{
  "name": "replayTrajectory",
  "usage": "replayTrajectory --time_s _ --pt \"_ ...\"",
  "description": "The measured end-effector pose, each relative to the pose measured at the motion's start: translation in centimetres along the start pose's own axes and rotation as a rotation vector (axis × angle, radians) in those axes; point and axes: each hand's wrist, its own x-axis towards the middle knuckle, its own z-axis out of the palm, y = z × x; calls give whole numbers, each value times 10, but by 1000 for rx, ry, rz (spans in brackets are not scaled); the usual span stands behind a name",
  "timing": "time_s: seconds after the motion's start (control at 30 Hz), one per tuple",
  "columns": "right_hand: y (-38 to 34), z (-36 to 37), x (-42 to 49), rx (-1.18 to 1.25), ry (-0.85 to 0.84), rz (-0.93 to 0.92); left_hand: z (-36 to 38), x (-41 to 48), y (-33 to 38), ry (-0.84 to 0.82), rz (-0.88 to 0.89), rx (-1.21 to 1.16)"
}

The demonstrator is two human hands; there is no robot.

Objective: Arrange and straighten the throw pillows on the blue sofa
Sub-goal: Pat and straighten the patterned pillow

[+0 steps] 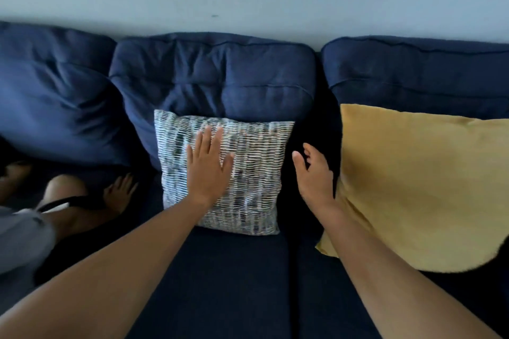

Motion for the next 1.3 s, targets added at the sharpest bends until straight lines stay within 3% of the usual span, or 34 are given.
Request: replayTrajectory --time_s 0.1,0.2,0.33,0.43,0.53,0.67,0.77,0.83,0.9,1.0,1.07,1.17,1.3 --pt "-16 42 24 242 -6 239 -21 32 -59 94 -298 -147" --pt "-21 73 39 355 49 327 -31 60 -107 106 -506 -304" --pt "-26 89 48 407 152 296 -27 78 -132 48 -629 -746" --pt "-35 87 48 412 280 216 -23 84 -130 170 -608 -879" --pt "-39 80 42 297 395 154 -22 87 -120 278 -558 -768" --pt "-30 86 37 137 339 227 -6 87 -121 275 -589 -654" --pt "-33 90 35 72 412 237 -6 85 -112 394 -555 -552" --pt "-41 92 30 21 559 105 -7 75 -99 513 -393 -412" --pt "-51 101 25 -90 661 -184 -2 60 -81 542 -107 -294" --pt "-63 129 25 -328 462 -532 20 44 -56 382 295 -158" --pt "-56 146 33 -528 256 -632 37 47 -53 242 456 -28" --pt "-27 140 58 -679 161 -565 46 74 -81 57 345 184" --pt "11 106 83 -799 241 -465 31 117 -136 55 150 409"
